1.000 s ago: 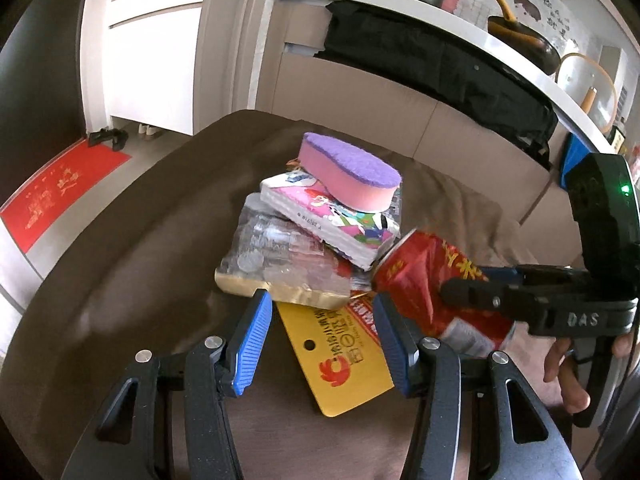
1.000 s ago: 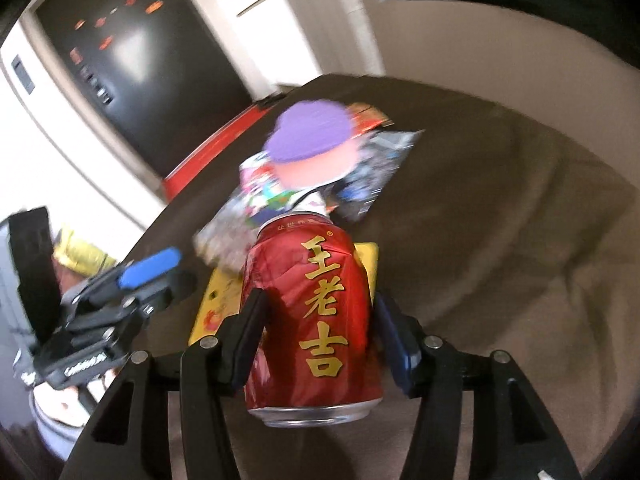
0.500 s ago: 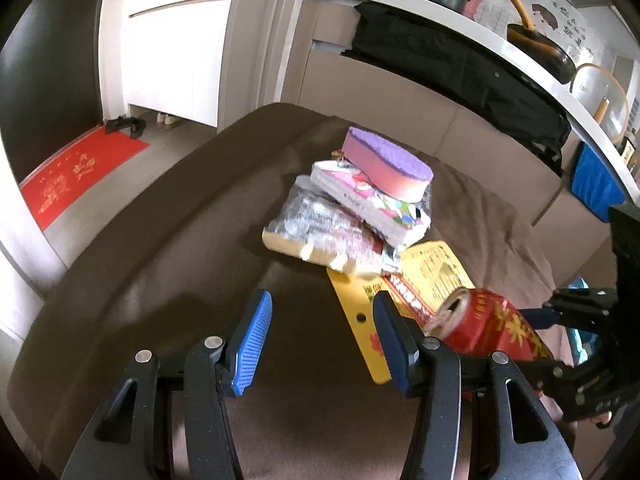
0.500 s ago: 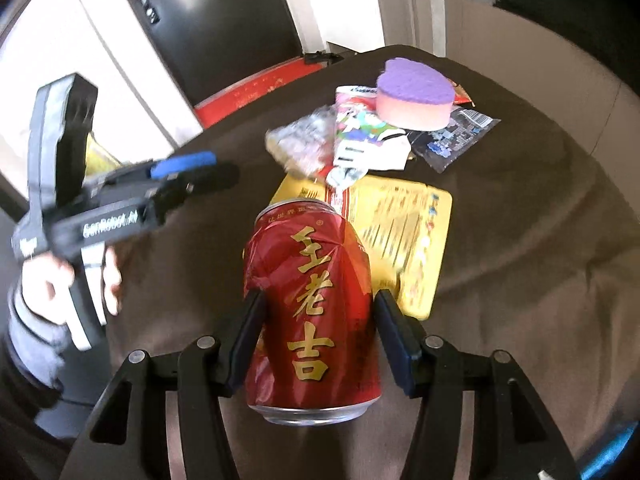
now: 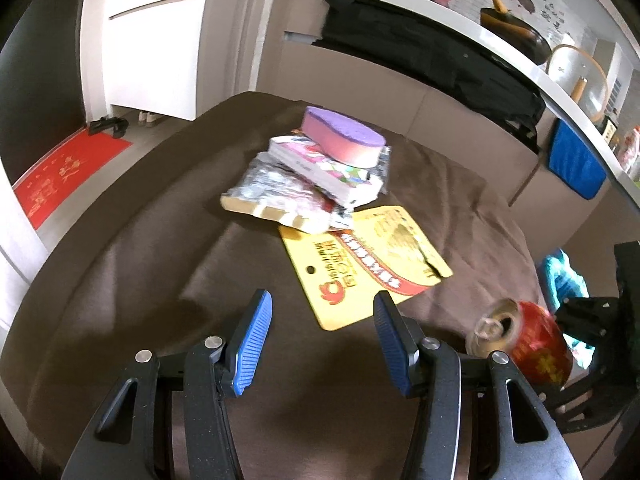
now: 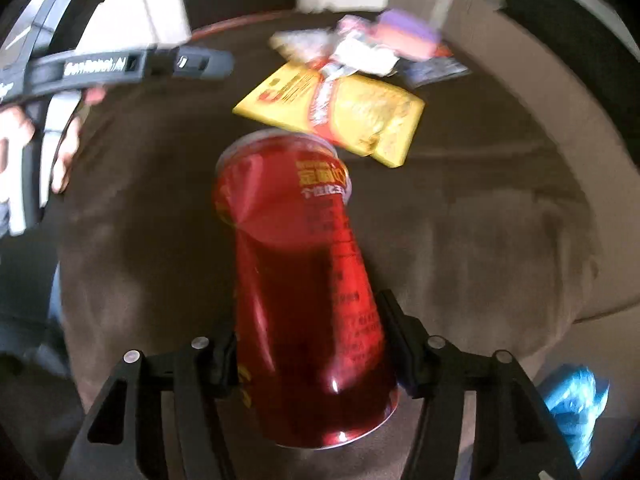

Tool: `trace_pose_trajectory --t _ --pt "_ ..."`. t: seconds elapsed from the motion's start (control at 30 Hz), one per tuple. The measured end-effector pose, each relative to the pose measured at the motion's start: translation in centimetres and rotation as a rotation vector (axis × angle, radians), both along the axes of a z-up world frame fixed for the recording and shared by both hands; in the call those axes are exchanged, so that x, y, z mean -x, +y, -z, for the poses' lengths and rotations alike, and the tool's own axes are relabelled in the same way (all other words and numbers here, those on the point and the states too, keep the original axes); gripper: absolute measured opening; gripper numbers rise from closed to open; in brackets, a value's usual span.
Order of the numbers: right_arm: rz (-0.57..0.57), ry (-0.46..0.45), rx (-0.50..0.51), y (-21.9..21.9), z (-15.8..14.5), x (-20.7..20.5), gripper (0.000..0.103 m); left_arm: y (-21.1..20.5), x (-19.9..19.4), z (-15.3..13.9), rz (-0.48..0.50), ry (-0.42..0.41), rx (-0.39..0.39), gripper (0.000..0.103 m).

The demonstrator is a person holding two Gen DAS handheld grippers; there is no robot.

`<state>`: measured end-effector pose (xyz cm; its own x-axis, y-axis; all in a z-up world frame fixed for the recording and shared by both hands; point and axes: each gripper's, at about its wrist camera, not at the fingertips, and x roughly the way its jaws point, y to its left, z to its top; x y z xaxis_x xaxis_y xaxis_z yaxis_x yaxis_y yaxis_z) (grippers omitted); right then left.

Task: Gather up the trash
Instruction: 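Grasp the purple sponge with the left tool while the right tool holds the red can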

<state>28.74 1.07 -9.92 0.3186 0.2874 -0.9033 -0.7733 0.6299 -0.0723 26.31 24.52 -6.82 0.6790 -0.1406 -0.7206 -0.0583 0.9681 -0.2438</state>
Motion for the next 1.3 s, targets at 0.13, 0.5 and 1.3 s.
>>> trace_pose_trajectory --t 0.13,0.5,1.3 --pt "0.134 0.003 -0.133 -3.0 -1.5 -1.4 0.055 -1.1 -0.4 -0.3 0.009 0.004 -0.002 0.054" --pt "0.341 -0.162 -0.309 -8.4 -5.2 -3.2 0.055 -1.6 -10.9 -3.7 -0.125 0.006 0.116 0.058" --pt "0.386 -0.14 -0.354 -9.6 -3.6 -5.7 0.055 -3.3 -26.3 2.4 -0.167 0.327 0.013 0.054"
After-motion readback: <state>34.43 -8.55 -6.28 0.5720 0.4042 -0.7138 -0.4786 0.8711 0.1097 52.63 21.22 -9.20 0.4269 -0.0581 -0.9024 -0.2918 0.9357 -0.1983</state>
